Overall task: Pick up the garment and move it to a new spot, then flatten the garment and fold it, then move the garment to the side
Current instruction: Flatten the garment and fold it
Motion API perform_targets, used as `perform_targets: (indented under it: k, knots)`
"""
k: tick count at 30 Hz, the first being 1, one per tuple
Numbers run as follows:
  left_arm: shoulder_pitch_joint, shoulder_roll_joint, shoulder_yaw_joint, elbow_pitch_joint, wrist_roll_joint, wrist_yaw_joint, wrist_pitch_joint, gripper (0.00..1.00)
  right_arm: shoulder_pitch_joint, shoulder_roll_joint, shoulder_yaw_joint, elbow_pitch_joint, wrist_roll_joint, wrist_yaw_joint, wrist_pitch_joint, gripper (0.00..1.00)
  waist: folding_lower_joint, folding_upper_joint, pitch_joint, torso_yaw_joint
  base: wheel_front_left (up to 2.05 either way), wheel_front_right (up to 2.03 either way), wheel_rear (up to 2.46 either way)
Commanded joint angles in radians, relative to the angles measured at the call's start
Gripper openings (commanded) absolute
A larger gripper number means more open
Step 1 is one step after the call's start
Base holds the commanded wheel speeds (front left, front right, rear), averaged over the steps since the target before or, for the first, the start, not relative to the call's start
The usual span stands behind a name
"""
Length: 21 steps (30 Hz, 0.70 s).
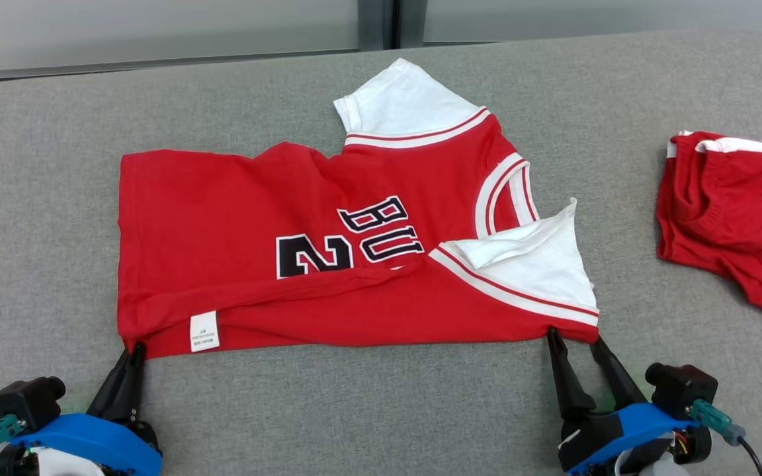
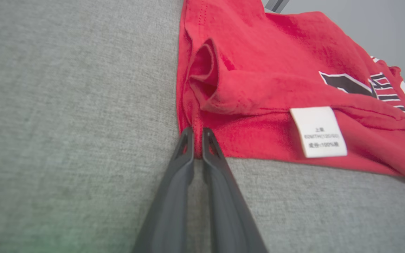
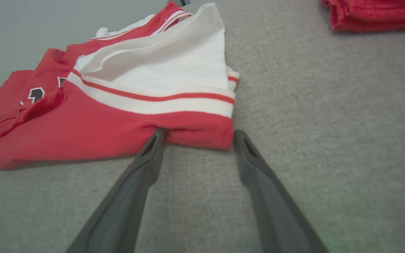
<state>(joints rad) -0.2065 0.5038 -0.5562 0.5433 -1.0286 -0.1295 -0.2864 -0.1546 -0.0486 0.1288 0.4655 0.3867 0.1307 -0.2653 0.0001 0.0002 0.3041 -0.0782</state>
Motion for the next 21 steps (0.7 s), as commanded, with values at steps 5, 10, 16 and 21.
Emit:
perform_targets:
  k: [5, 10, 16, 21]
  knots:
    - [0.052, -0.041, -0.033, -0.008, -0.005, -0.003, 0.038, 0.0, -0.044, 0.0, 0.037, 0.064, 0.03, 0.0, 0.005, 0.0, -0.0001, -0.0002, 0.0, 0.014, 0.0, 0.0, 0.0]
    - [0.033, -0.043, 0.007, -0.051, 0.009, -0.002, 0.028, 0.0, -0.049, -0.004, -0.008, 0.014, 0.012, 0.0, 0.001, 0.0, -0.0001, -0.0002, -0.026, 0.025, 0.0, 0.0, 0.0]
    - [0.028, -0.055, 0.055, -0.078, 0.034, -0.002, 0.023, 0.0, -0.018, -0.004, -0.038, -0.017, -0.006, 0.0, 0.001, 0.0, -0.0001, -0.0002, -0.088, 0.038, 0.0, 0.0, 0.0]
    - [0.056, -0.096, 0.072, -0.055, 0.056, -0.002, 0.023, 0.0, 0.028, -0.005, -0.052, -0.006, -0.016, 0.0, 0.001, 0.0, -0.0001, -0.0002, -0.175, 0.048, 0.0, 0.0, 0.0]
